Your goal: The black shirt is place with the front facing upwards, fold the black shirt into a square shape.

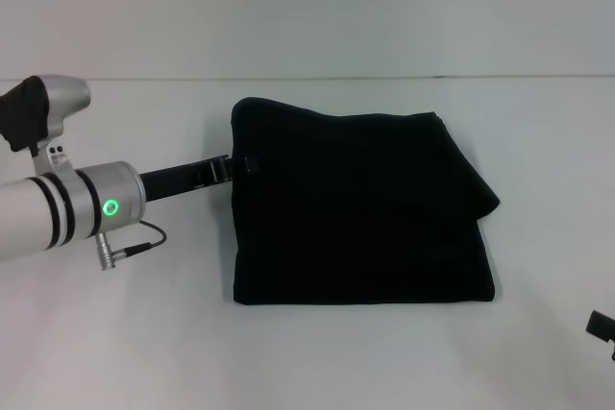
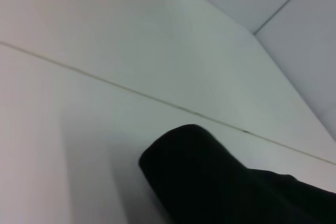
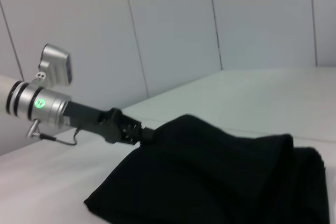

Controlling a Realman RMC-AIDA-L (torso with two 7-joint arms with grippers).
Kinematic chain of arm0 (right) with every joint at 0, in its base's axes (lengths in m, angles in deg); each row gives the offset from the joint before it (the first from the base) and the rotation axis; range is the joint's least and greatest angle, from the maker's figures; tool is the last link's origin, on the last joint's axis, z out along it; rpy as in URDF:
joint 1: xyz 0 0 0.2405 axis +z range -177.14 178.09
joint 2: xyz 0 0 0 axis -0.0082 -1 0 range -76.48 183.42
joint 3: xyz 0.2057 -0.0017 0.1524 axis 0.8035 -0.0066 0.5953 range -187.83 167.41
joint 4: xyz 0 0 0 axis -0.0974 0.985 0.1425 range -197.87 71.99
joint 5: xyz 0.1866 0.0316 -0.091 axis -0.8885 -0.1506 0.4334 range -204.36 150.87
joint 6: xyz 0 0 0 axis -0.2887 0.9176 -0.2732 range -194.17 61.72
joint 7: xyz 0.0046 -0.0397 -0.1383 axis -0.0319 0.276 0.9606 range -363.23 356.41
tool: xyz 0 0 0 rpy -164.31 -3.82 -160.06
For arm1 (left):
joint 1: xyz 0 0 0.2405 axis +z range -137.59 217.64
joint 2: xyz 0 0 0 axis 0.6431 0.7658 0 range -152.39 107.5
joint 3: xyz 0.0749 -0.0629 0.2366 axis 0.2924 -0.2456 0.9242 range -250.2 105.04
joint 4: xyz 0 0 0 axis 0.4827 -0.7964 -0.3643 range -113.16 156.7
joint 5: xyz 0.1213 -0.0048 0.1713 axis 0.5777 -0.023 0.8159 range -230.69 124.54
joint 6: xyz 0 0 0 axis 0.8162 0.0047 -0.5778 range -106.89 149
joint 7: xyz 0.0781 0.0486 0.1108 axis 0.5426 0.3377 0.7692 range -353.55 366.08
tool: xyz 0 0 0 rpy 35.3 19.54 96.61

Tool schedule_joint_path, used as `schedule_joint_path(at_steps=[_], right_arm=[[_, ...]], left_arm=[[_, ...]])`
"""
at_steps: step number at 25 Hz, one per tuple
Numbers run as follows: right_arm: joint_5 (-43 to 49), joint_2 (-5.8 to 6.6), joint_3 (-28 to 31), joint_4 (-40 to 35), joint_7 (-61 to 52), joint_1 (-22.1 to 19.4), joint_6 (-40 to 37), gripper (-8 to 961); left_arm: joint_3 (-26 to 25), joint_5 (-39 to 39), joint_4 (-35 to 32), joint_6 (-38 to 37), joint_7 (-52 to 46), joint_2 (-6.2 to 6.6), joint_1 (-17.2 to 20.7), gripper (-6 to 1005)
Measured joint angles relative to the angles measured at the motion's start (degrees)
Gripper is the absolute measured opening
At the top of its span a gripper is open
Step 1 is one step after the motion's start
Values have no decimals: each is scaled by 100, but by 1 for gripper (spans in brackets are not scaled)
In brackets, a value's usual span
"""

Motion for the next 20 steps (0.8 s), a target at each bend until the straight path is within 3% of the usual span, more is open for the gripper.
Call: schedule_joint_path(at_steps=[6,13,16,20], right_arm=[[-265,-94,78,178,428,63,44,914],[-380,-101,88,967,1335,280,391,914],[-381,-106,57,1278,1571,390,758,914],[-383,-114,45,1655,1879,528,1273,914]], left_arm=[[-10,-243,-441,-650,663,-51,292,304],[-11,-869,-493,-2493,3823,-113,864,536],[-48,-938,-255,-3052,5042,-132,1116,770],[-174,-723,63,-3259,5760,-137,1384,913]])
